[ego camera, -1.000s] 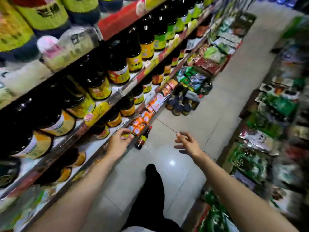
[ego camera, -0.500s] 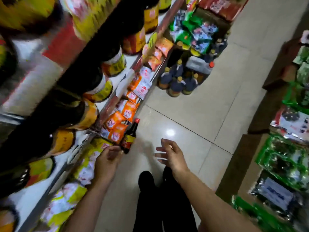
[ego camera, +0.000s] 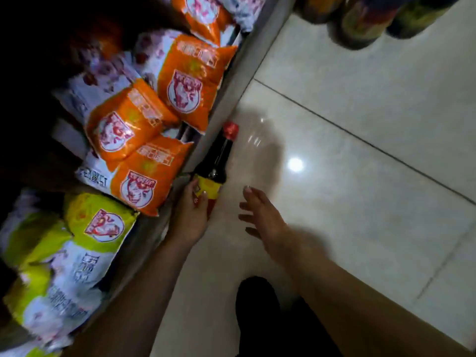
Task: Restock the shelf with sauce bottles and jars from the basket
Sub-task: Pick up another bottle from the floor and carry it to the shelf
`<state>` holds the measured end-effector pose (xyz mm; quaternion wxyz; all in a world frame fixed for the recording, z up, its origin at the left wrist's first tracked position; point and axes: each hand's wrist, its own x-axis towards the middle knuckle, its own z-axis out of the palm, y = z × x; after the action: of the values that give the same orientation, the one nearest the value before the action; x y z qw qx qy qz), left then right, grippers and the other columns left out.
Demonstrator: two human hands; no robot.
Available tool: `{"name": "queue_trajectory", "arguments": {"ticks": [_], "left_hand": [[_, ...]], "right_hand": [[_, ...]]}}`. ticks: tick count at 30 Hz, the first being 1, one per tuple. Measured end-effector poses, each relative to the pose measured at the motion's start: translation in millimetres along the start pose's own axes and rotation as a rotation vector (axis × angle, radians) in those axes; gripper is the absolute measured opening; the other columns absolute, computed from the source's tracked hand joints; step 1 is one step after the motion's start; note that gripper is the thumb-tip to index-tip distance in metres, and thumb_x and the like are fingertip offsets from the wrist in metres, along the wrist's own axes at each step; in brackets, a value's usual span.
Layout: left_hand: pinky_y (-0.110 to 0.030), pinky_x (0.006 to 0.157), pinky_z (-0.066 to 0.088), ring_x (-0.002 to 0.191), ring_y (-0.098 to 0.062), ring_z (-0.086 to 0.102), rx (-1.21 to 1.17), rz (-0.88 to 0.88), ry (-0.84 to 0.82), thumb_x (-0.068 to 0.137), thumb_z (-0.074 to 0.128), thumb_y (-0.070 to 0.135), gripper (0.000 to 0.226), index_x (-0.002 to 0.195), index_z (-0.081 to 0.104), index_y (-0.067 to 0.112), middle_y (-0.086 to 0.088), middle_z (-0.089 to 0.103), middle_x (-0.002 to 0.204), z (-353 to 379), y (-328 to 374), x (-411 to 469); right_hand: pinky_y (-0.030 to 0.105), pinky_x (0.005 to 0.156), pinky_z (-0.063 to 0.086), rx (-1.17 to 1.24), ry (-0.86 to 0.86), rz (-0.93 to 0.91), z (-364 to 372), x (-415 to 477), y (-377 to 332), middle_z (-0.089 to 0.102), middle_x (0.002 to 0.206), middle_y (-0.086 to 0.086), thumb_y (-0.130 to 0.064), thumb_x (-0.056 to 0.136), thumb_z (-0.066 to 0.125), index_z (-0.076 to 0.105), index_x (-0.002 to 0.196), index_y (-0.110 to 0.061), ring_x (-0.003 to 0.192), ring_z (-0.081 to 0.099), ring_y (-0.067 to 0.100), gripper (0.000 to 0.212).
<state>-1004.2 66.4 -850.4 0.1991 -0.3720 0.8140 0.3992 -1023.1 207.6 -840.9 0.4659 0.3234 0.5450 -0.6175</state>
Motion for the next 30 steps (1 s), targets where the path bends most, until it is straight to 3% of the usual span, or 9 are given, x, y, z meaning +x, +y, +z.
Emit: {"name": "queue_trajectory", "arguments": {"ticks": [2, 4, 6, 8, 13, 16, 21, 26, 30], "left_hand": [[-0.033, 0.105, 0.033, 0.126, -0.029, 0.043, -0.01, -0.014, 0.027, 0.094, 0.043, 0.013, 0.035, 0.128, 0.045, 0.006, -0.017, 0.047, 0.135, 8.0, -13.4, 18.2], [-0.025, 0.095, 0.033, 0.122, -0.027, 0.046, 0.054, -0.009, 0.1, 0.093, 0.044, 0.019, 0.034, 0.126, 0.048, 0.01, -0.015, 0.051, 0.133, 14.1, -23.2, 29.6], [-0.027, 0.093, 0.034, 0.121, -0.027, 0.047, 0.133, 0.009, 0.145, 0.093, 0.043, 0.025, 0.036, 0.126, 0.049, 0.013, -0.014, 0.052, 0.132, 17.6, -28.9, 35.4], [-0.029, 0.096, 0.034, 0.121, -0.03, 0.046, 0.154, 0.019, 0.102, 0.094, 0.04, 0.027, 0.036, 0.128, 0.05, 0.016, -0.016, 0.05, 0.131, 20.5, -35.7, 37.7], [-0.038, 0.098, 0.043, 0.115, -0.022, 0.053, -0.054, -0.06, -0.036, 0.094, 0.04, 0.036, 0.036, 0.128, 0.047, 0.025, -0.005, 0.054, 0.13, 23.8, -44.0, 30.1], [-0.033, 0.083, 0.049, 0.095, -0.014, 0.059, -0.12, -0.074, -0.055, 0.091, 0.047, 0.035, 0.022, 0.111, 0.051, 0.028, 0.0, 0.061, 0.11, 24.9, -38.3, 19.1], [-0.028, 0.073, 0.051, 0.089, -0.005, 0.059, -0.218, -0.07, -0.131, 0.087, 0.053, 0.036, 0.009, 0.086, 0.05, 0.044, 0.019, 0.057, 0.093, 18.5, -14.0, -29.0], [-0.031, 0.078, 0.054, 0.097, -0.011, 0.061, -0.299, -0.034, -0.228, 0.085, 0.059, 0.029, 0.014, 0.09, 0.051, 0.04, 0.001, 0.061, 0.11, -0.6, 45.6, -95.1], [-0.043, 0.086, 0.054, 0.098, -0.016, 0.064, -0.36, 0.056, -0.273, 0.082, 0.064, 0.025, 0.02, 0.092, 0.053, 0.038, -0.005, 0.064, 0.111, -26.9, 117.8, -143.0]], "right_hand": [[0.013, 0.065, 0.038, 0.003, -0.017, -0.012, 8.7, 25.5, 4.8, 0.049, 0.12, -0.002, -0.042, 0.094, 0.04, 0.039, 0.132, -0.024, 0.111, 0.051, 0.017, 0.042], [0.015, 0.065, 0.039, -0.034, -0.016, -0.021, 20.4, 46.5, 10.3, 0.051, 0.115, 0.0, -0.041, 0.093, 0.043, 0.043, 0.13, -0.021, 0.104, 0.053, 0.016, 0.042], [0.018, 0.067, 0.043, -0.06, -0.013, -0.053, 29.8, 61.2, 13.8, 0.058, 0.108, -0.001, -0.042, 0.091, 0.047, 0.053, 0.114, -0.021, 0.093, 0.059, 0.008, 0.032], [0.018, 0.071, 0.05, -0.035, -0.001, -0.074, 35.5, 73.1, 16.7, 0.065, 0.1, -0.002, -0.044, 0.087, 0.054, 0.058, 0.099, -0.022, 0.083, 0.063, 0.001, 0.025], [0.032, 0.08, 0.053, -0.035, 0.027, -0.068, 36.9, 82.5, 23.0, 0.066, 0.105, -0.001, -0.054, 0.074, 0.064, 0.053, 0.095, -0.029, 0.091, 0.064, 0.014, 0.034], [0.038, 0.083, 0.054, -0.066, 0.036, -0.054, 29.1, 73.0, 23.0, 0.065, 0.104, 0.0, -0.057, 0.076, 0.06, 0.051, 0.101, -0.027, 0.093, 0.064, 0.018, 0.04], [0.021, 0.053, 0.053, 0.035, 0.047, -0.037, 7.6, 16.0, 18.0, 0.064, 0.091, -0.008, -0.048, 0.082, 0.056, 0.053, 0.112, -0.021, 0.075, 0.066, 0.005, 0.041], [0.014, 0.055, 0.052, 0.034, 0.054, -0.085, -19.3, -76.4, -12.3, 0.064, 0.099, -0.008, -0.048, 0.081, 0.053, 0.051, 0.115, -0.024, 0.084, 0.064, 0.005, 0.041], [0.026, 0.07, 0.056, 0.007, 0.106, -0.175, -40.7, -159.7, -65.9, 0.065, 0.108, 0.004, -0.047, 0.079, 0.053, 0.052, 0.114, -0.02, 0.092, 0.066, 0.015, 0.044]]}}
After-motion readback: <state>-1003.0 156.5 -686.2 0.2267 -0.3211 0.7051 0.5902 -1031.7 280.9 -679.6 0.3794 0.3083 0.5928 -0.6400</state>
